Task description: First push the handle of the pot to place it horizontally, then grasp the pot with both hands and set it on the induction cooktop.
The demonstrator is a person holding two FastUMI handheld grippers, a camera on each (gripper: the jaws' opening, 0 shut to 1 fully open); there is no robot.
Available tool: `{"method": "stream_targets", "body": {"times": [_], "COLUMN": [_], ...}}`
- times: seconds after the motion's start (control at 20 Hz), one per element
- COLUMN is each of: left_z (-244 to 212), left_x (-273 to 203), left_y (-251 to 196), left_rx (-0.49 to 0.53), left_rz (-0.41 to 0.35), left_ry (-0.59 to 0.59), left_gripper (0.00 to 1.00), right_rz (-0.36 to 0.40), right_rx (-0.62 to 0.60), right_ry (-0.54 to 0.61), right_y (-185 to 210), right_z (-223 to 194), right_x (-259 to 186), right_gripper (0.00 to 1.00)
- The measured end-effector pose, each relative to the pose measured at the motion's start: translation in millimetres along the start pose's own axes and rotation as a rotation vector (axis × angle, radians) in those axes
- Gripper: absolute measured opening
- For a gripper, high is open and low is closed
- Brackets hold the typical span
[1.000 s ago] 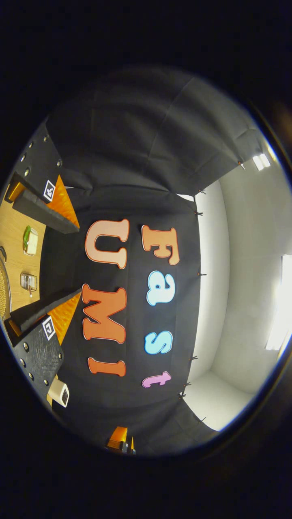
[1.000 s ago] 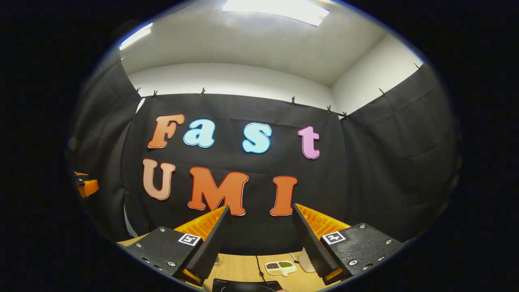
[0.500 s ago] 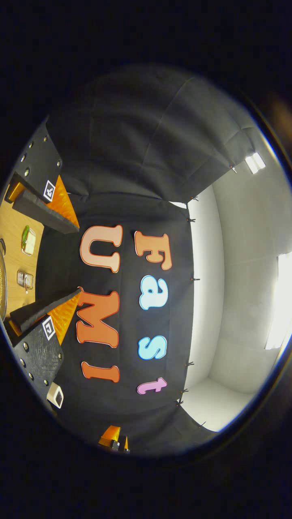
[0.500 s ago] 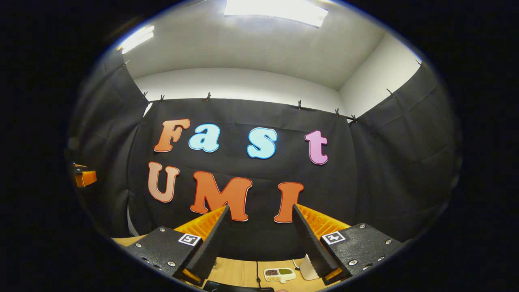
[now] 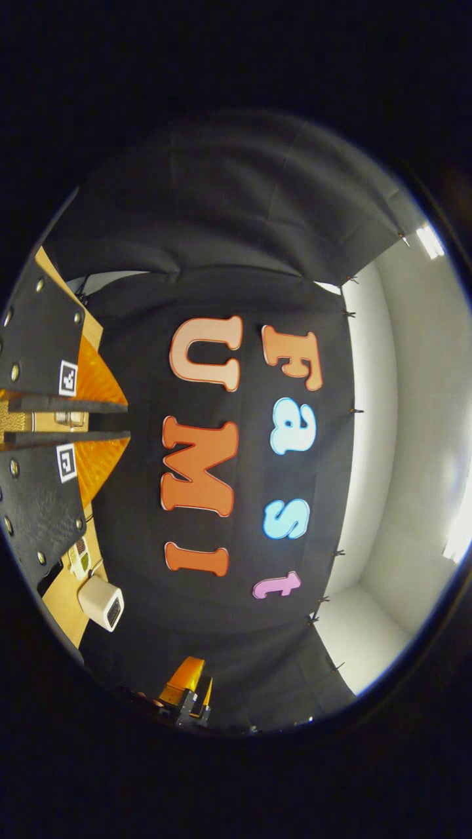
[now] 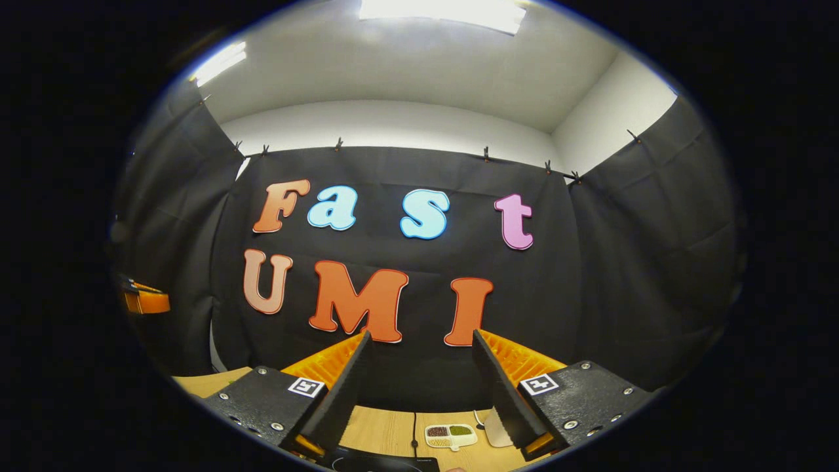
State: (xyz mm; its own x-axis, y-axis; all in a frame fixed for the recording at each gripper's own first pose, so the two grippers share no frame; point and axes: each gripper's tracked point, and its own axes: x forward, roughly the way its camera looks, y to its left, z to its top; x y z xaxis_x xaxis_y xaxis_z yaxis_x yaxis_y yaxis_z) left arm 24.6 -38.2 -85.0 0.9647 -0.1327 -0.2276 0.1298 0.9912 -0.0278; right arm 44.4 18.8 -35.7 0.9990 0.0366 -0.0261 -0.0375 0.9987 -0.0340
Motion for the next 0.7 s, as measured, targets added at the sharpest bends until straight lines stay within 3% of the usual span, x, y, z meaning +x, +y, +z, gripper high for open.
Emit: {"method": "stream_targets", "body": {"times": [0.05,0.45,0.7], "left_z": [-17,-169,-247], "left_x": [0,-25,-70], "left_y": [-5,-44,-60], "left_rx": [-0.014,-0.047,0.038], "left_rz": [-0.023,-0.158,-0.22], "left_ry": [0.054,0.542,0.805], "left_gripper": [0.03,0.02,0.02], "right_rz": [-0.008,-0.037,-0.045], "right_rx": [-0.004,-0.015,-0.008], "right_ry": [0.001,0.053,0.091], "right_y": [-4,-20,-28], "right_z": [-2,-29,-47], "right_x": [-1,-3,-8], "right_gripper": [0.93,0.93,0.93]}}
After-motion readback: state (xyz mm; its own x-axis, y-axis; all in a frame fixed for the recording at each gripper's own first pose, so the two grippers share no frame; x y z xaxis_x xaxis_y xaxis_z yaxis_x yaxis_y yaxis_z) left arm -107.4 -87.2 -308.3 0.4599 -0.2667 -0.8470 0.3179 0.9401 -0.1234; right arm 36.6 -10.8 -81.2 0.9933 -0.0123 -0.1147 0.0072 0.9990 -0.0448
